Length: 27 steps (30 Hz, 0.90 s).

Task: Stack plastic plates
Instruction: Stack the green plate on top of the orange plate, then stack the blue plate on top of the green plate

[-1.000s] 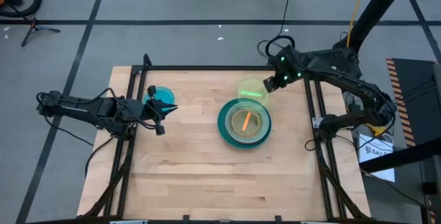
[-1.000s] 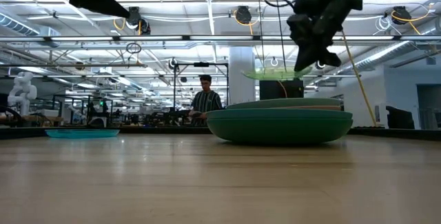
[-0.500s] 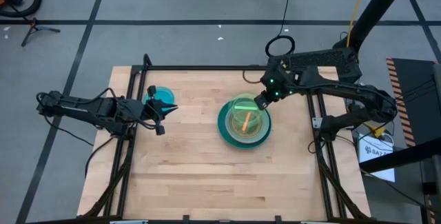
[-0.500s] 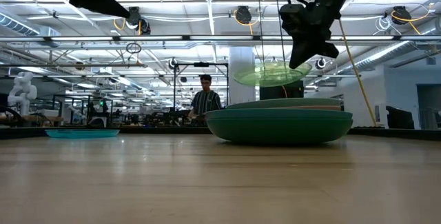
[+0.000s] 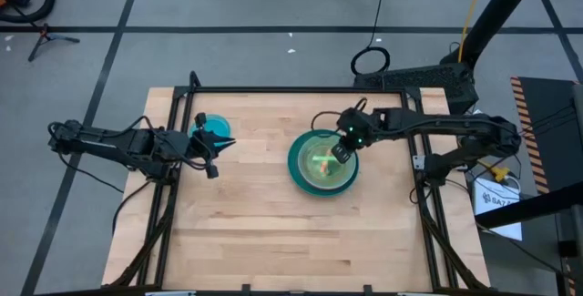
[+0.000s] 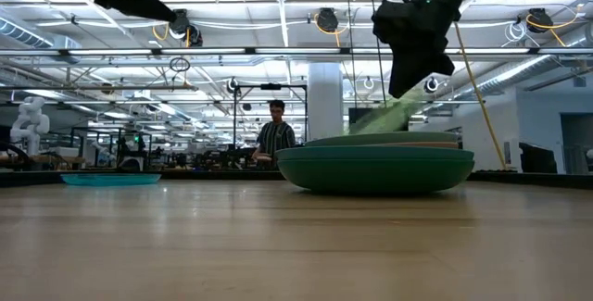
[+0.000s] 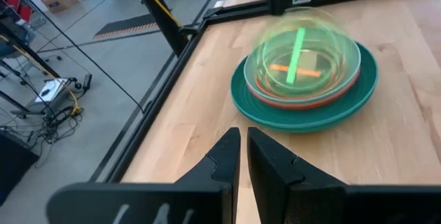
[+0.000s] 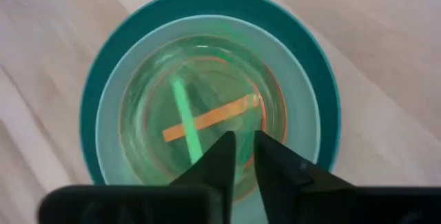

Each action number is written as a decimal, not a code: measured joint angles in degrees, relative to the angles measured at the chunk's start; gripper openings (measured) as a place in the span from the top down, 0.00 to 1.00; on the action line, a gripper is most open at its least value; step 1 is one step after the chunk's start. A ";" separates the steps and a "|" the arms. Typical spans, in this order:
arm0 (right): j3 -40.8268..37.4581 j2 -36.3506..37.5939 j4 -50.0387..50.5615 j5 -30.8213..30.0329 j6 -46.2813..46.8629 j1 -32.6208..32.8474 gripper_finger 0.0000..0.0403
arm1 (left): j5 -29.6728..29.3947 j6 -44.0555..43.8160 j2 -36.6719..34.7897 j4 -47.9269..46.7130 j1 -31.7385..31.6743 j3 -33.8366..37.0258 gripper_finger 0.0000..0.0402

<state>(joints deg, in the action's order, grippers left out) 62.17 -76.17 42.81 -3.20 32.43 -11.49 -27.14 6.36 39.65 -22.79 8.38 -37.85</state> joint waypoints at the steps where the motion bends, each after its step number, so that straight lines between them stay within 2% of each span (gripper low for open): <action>1: 0.00 -0.26 -0.11 -0.75 0.09 0.41 0.84 | 0.00 -0.16 0.04 0.20 0.00 -0.01 0.91; 7: 0.00 -0.65 -0.06 -4.79 0.97 2.21 0.69 | 0.00 -2.11 0.09 0.30 0.00 -0.02 0.91; 12: 0.00 -0.67 0.10 -6.18 0.84 3.23 0.62 | 0.00 -5.25 0.09 0.31 0.00 -0.01 0.91; 16: -0.02 -0.67 -0.23 -8.72 -0.13 4.97 0.61 | 0.00 -8.67 0.09 0.05 0.00 0.00 0.91; 20: -0.97 -0.67 -3.53 -18.20 -1.02 9.18 0.60 | 0.00 -12.29 0.66 -0.52 0.00 -0.02 0.91; 22: -2.54 -0.67 -6.35 -21.05 -2.58 11.53 0.60 | 0.00 -14.53 1.52 -1.33 0.00 -0.02 0.91; 27: -7.77 -0.69 -17.32 -22.38 -10.16 15.59 0.60 | 0.00 -20.72 6.06 -1.14 0.00 0.66 0.91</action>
<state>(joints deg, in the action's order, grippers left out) 54.40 -76.86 25.49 -25.58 22.27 4.09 -27.14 -14.36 45.71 -23.94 8.38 -37.19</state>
